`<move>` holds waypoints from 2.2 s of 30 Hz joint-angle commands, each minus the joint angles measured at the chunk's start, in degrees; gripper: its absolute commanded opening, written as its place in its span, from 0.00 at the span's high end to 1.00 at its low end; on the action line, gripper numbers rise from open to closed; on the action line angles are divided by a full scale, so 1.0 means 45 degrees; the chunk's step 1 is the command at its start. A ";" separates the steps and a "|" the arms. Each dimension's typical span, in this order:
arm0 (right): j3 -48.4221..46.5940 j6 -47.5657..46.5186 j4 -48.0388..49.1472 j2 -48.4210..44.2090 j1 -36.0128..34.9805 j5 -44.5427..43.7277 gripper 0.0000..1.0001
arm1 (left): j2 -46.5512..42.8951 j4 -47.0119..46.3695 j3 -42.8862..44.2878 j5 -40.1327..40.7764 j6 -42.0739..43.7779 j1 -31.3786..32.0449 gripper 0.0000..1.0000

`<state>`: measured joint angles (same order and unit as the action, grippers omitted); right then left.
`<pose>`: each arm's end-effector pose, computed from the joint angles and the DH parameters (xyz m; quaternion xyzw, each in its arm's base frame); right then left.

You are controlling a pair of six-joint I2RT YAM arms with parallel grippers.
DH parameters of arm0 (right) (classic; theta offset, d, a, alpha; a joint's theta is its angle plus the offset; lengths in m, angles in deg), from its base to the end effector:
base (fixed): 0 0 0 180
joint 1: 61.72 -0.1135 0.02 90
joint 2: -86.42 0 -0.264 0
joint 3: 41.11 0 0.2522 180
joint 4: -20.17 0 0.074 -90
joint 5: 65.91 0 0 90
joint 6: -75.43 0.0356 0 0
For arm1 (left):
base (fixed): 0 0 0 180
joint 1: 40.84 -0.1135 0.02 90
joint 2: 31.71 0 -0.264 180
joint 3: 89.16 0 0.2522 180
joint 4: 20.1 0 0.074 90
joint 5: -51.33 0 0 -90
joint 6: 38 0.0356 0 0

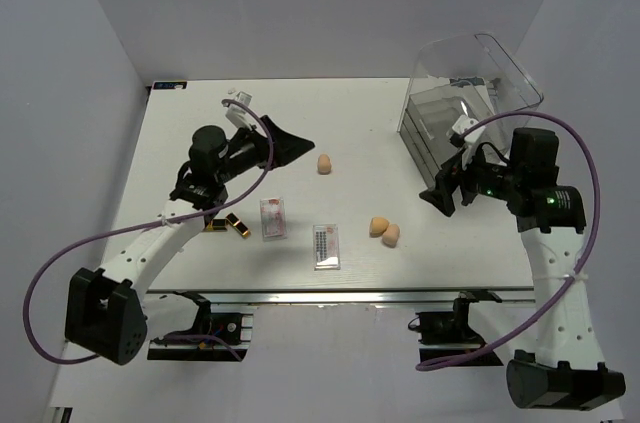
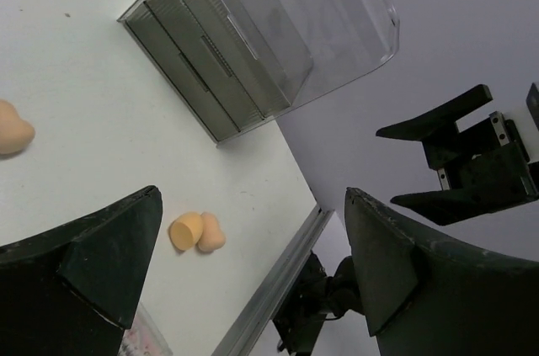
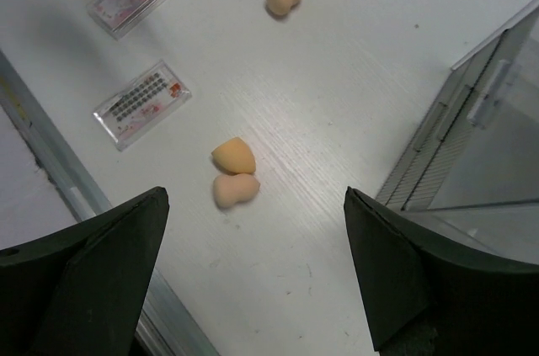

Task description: Organize the makeup

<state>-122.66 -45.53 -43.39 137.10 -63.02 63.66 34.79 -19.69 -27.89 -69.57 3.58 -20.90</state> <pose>0.1540 0.0262 0.3923 -0.3853 0.7481 0.1716 0.5122 0.2475 -0.1092 0.3223 -0.0023 0.7363 -0.5269 0.4245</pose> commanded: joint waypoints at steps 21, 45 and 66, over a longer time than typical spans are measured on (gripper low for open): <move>0.2039 0.6291 0.6165 -0.1789 -0.0063 -0.4315 0.22 | 0.3659 -0.1253 0.2860 0.2528 -0.0860 0.2969 0.08; 0.0846 0.7802 0.5814 -0.1925 0.0094 -0.7684 0.75 | 1.0962 -0.5941 0.6824 0.3818 -0.4551 0.4591 0.44; 0.1842 0.7622 0.5872 -0.3039 0.0504 -0.5981 0.88 | 1.5475 -0.6215 1.1317 0.4580 -0.5723 0.5724 0.47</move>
<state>-114.88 -10.99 -17.77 124.01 -61.10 36.25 104.43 -45.96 20.15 -50.49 -20.94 4.59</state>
